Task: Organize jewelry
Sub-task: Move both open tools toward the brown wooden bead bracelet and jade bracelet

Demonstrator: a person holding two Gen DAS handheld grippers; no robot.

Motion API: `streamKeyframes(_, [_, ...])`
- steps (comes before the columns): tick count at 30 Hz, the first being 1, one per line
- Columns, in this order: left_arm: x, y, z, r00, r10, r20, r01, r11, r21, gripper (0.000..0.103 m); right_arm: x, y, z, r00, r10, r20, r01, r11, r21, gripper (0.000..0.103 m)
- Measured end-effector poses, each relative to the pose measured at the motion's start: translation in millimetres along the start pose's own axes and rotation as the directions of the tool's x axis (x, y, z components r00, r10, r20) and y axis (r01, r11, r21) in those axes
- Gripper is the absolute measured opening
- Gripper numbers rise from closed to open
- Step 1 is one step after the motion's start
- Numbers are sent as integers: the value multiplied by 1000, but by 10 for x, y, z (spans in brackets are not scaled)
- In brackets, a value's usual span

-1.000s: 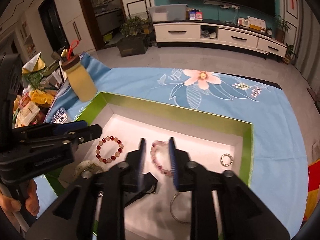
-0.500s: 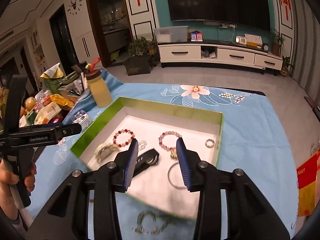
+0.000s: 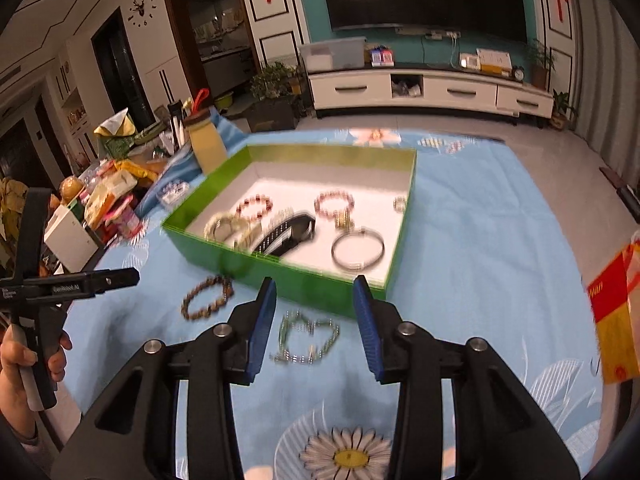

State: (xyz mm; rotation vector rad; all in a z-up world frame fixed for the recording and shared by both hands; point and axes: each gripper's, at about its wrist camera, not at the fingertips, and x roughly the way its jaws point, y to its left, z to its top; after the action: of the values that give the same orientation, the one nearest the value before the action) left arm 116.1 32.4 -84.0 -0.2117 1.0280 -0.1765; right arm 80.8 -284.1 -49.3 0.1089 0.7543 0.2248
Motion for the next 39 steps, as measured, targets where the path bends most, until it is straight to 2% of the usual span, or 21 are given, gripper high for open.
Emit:
streamKeyframes(8, [-87, -41, -289, 998, -66, -14, 66, 998, 8, 101, 26, -4, -442, 996, -9, -84, 10, 1000, 13, 40])
streamKeyframes(9, [-117, -42, -299, 998, -69, 0, 69, 998, 5, 101, 24, -5, -476, 996, -3, -89, 5, 1000, 21, 40])
streamKeyframes(13, [-355, -90, -335, 984, -98, 151, 95, 995, 25, 101, -18, 1, -516, 996, 12, -84, -8, 999, 39, 41])
streamKeyframes(17, [-451, -236, -335, 965, -159, 208, 135, 983, 124, 101, -73, 1, -501, 998, 17, -67, -15, 999, 41, 41])
streamKeyframes(18, [-449, -273, -340, 961, -191, 200, 161, 975, 156, 101, -78, 0, -497, 998, 17, -65, -14, 999, 43, 41])
streamKeyframes(19, [-417, -327, -344, 960, -230, 157, 199, 961, 190, 101, -82, -6, -501, 998, 18, -63, -15, 999, 45, 44])
streamKeyframes(20, [-359, -372, -339, 966, -236, 108, 211, 956, 204, 101, -84, -10, -507, 998, 18, -62, -15, 999, 47, 46])
streamKeyframes(21, [-313, -393, -340, 971, -225, 79, 205, 956, 209, 101, -86, -16, -515, 998, 16, -60, -13, 999, 48, 49])
streamKeyframes(23, [-173, -448, -350, 988, -155, 17, 148, 964, 222, 101, -77, -21, -526, 998, 15, -62, -12, 999, 50, 50])
streamKeyframes(25, [-77, -445, -354, 992, -123, -20, 125, 972, 200, 101, -54, -32, -539, 998, 18, -68, -14, 998, 58, 50])
streamKeyframes(27, [-49, -400, -379, 987, -160, -15, 160, 973, 164, 101, -19, -35, -552, 997, 17, -79, -12, 998, 61, 50])
streamKeyframes(29, [-56, -386, -390, 984, -179, 23, 174, 973, 150, 101, 38, -50, -561, 995, 15, -99, -9, 998, 64, 50])
streamKeyframes(31, [-41, -419, -413, 984, -172, 45, 162, 973, 165, 101, 79, -72, -559, 994, 15, -108, -7, 997, 72, 50])
streamKeyframes(39, [98, -572, -411, 987, -157, 45, 141, 958, 251, 101, 237, -198, -585, 990, 38, -136, -20, 991, 129, 50])
